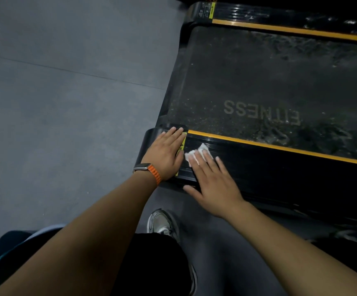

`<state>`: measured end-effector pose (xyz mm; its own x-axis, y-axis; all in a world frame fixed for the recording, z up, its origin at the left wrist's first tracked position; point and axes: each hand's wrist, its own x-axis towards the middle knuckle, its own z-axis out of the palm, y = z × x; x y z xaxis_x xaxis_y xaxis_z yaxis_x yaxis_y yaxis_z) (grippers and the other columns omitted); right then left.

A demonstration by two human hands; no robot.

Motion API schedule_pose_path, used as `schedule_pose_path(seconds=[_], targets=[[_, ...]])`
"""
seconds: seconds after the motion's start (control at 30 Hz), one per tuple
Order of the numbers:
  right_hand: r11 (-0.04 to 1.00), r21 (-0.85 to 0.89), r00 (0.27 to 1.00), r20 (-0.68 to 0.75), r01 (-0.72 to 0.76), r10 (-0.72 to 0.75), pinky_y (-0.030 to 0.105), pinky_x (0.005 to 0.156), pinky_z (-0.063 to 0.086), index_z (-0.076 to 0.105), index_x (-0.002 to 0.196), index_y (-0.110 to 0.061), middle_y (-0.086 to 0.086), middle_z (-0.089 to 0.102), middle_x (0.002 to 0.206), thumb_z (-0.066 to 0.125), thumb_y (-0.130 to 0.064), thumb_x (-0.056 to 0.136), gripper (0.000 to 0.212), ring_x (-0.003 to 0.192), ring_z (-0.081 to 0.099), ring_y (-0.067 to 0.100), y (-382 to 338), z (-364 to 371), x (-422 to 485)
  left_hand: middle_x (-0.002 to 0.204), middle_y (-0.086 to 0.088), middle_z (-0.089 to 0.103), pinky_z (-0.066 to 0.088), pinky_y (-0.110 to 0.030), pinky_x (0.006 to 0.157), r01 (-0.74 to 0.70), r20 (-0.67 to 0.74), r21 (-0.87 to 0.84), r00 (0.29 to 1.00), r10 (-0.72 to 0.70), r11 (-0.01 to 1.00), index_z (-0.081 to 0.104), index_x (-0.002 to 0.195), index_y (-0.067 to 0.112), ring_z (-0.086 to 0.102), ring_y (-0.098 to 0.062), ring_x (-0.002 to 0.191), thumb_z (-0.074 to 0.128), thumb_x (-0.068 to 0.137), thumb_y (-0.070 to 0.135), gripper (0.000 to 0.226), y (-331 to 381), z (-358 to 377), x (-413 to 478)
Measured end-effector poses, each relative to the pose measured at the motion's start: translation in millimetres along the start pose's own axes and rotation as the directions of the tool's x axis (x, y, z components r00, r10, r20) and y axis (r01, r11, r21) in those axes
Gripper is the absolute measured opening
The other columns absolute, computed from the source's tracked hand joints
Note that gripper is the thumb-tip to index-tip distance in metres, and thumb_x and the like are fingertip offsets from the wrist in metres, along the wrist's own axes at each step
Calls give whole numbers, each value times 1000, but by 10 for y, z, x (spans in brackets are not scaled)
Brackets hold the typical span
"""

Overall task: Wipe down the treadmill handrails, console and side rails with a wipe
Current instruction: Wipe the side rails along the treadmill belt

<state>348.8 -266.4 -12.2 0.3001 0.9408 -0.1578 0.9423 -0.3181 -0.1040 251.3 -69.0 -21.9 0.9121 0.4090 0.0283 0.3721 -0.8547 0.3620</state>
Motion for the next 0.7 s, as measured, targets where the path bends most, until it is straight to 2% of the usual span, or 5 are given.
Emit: schedule_pose_path(seconds=[0.13, 0.23, 0.33, 0.5, 0.7], targets=[[994, -18, 994, -12, -107, 106, 49, 131, 11, -3, 168, -23, -1, -4, 176, 20, -70, 101, 85, 161, -12, 18, 393, 15, -473, 169, -4, 26, 7, -38, 129, 13, 7, 3, 1000, -13, 1000, 31, 161, 15, 15, -21, 157, 30, 104, 41, 62, 3, -15, 1], [980, 0, 980, -29, -197, 197, 54, 129, 14, 6, 168, -18, 4, 6, 176, 23, -71, 100, 88, 162, -4, 24, 330, 32, -527, 168, -4, 26, 8, -39, 129, 8, 1, 6, 1000, -8, 1000, 32, 160, 15, 17, -21, 157, 30, 103, 41, 62, 5, -5, -3], [995, 3, 995, -26, -101, 101, 53, 130, 7, 10, 168, -18, 5, 5, 176, 27, -73, 98, 91, 162, -7, 27, -56, 68, -239, 167, -5, 29, 11, -41, 129, 5, -9, 3, 1000, -5, 1000, 35, 159, 14, 19, -22, 157, 31, 102, 40, 63, -2, -7, 1], [998, -49, 998, -42, 36, -39, 54, 128, 20, 18, 167, -12, 7, 13, 175, 33, -69, 100, 89, 162, 6, 26, -197, 108, -144, 167, -5, 29, 8, -37, 128, 9, -1, -10, 1000, -9, 1000, 36, 159, 14, 19, -21, 157, 34, 102, 40, 62, 3, -20, 0], [993, -56, 994, -39, -101, 99, 52, 128, 19, 5, 168, -18, 2, 5, 176, 34, -66, 100, 89, 162, -1, 22, 354, 111, -770, 168, -4, 27, 4, -36, 128, 18, -9, -2, 1000, -18, 1000, 33, 160, 14, 17, -21, 157, 31, 103, 42, 64, 11, -19, -11]])
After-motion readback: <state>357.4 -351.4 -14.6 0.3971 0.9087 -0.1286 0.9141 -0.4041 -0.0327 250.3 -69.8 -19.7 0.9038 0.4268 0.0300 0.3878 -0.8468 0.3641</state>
